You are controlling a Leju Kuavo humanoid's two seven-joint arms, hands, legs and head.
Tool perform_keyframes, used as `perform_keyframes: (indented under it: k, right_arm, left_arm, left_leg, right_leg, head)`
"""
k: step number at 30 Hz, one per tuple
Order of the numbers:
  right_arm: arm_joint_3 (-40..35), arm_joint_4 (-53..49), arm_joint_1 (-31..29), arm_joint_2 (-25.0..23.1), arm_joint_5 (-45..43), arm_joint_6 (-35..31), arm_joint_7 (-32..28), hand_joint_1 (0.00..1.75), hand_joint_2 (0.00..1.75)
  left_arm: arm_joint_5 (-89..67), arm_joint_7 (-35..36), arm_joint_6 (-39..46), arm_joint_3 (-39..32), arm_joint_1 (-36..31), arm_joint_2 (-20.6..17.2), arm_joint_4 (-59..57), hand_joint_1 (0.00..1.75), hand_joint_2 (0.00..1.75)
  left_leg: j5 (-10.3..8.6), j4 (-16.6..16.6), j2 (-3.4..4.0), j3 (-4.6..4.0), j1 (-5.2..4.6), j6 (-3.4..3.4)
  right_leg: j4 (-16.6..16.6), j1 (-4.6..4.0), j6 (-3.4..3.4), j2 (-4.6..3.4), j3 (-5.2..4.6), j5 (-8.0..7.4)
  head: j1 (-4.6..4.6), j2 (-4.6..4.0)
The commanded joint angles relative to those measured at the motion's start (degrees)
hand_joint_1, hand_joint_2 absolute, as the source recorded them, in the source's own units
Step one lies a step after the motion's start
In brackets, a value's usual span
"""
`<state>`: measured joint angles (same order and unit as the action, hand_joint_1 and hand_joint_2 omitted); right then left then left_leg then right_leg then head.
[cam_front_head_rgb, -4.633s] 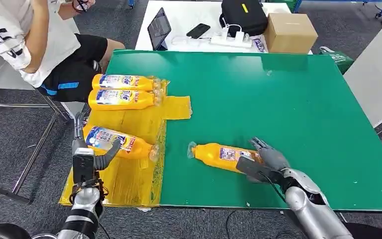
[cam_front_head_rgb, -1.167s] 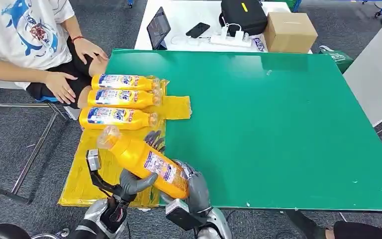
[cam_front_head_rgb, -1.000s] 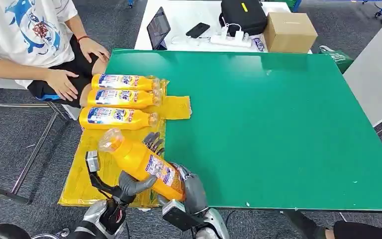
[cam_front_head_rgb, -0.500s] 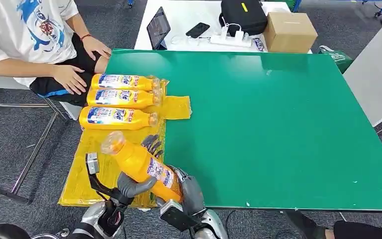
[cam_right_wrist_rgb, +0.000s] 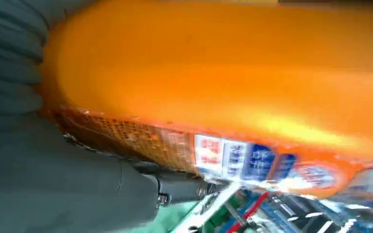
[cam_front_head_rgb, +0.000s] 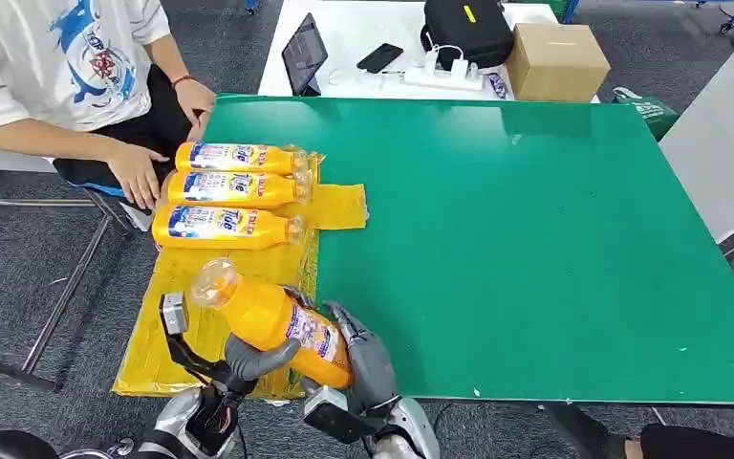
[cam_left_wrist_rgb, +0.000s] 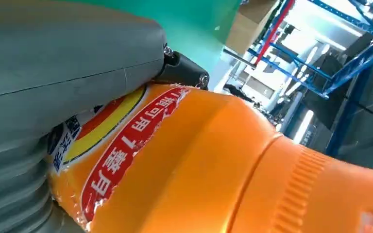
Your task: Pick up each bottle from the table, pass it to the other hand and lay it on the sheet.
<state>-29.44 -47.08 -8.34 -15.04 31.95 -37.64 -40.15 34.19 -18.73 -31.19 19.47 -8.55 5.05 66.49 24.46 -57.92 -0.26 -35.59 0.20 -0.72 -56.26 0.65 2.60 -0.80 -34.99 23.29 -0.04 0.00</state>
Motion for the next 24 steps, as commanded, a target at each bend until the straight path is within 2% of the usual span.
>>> perform_keyframes:
  k: [1,3,13,15,16,19,21,22,24]
  right_arm:
    - [6.16,-3.24,-0.58,-0.39,-3.07,2.09,0.15,0.0,0.0]
    - [6.44,-5.2,-0.03,-0.15,-4.81,4.6,0.15,0.0,0.0]
    - [6.46,-5.35,-0.01,-0.07,-4.8,4.65,0.18,0.0,0.0]
    - [6.36,-7.57,0.71,0.19,-6.37,6.05,0.15,0.0,0.0]
    - [6.3,-8.51,0.97,0.34,-7.03,6.53,0.15,0.0,0.0]
    - [5.89,-14.37,2.56,1.07,-8.67,8.83,0.15,0.0,0.0]
    - [4.88,-19.56,4.18,1.55,-8.94,8.94,0.15,0.0,0.0]
    - [4.08,-21.83,4.74,1.81,-9.37,9.36,0.15,0.0,0.0]
    - [2.06,-26.62,5.63,2.3,-9.0,8.71,0.15,0.0,0.0]
  left_arm:
    - [0.12,0.63,2.49,0.11,1.05,0.2,2.43,1.75,1.75]
    - [-0.19,0.57,3.03,-0.62,1.05,0.34,2.75,1.75,1.75]
    - [-0.12,0.67,2.97,-0.7,0.91,0.25,2.8,1.75,1.75]
    - [-1.82,-0.57,4.89,-1.58,1.06,0.68,3.32,1.75,1.75]
    - [-2.69,-0.94,5.95,-2.08,0.97,0.97,3.51,1.75,1.75]
    - [-8.52,-2.86,14.4,-6.11,-0.55,2.54,4.35,1.75,1.75]
    - [-18.3,-7.12,24.96,-9.09,-2.71,3.58,5.32,1.75,1.75]
    - [-23.66,-9.22,30.59,-10.35,-4.07,3.85,5.61,1.75,1.75]
    - [-33.33,-11.15,41.33,-13.31,-7.99,4.06,4.1,1.75,1.75]
  left_leg:
    - [0.08,0.0,0.02,0.19,0.02,0.02]
    - [0.12,-0.01,0.05,0.24,0.04,0.03]
    - [0.05,0.03,0.06,0.15,0.02,0.02]
    - [0.16,0.01,0.08,0.4,0.07,0.04]
    - [0.04,0.03,0.03,0.13,0.01,0.01]
    - [0.04,0.0,0.03,0.07,0.01,0.01]
    - [0.17,-0.07,0.0,0.29,0.07,0.04]
    - [0.02,-0.06,-0.09,-0.03,0.03,0.02]
    - [0.02,-0.11,-0.18,-0.06,0.07,0.03]
  right_leg:
    - [0.01,-0.04,-0.06,0.05,0.2,0.07]
    - [0.02,-0.07,-0.09,0.03,0.25,0.09]
    - [0.04,-0.03,-0.05,0.0,0.16,0.03]
    - [0.06,-0.1,-0.11,0.03,0.43,0.11]
    - [0.03,-0.02,-0.05,0.02,0.14,0.03]
    - [0.01,-0.02,-0.04,0.02,0.08,0.02]
    - [-0.02,-0.1,-0.1,0.1,0.35,0.14]
    - [-0.04,-0.04,-0.05,0.14,0.02,0.04]
    - [-0.06,-0.09,-0.07,0.26,0.0,0.06]
  head:
    - [0.0,0.0]
    - [-0.02,0.0]
    - [-0.02,0.0]
    - [-0.02,0.0]
    - [0.0,0.0]
    - [-0.02,0.0]
    - [-0.02,0.0]
    - [-0.02,0.0]
    - [0.0,0.0]
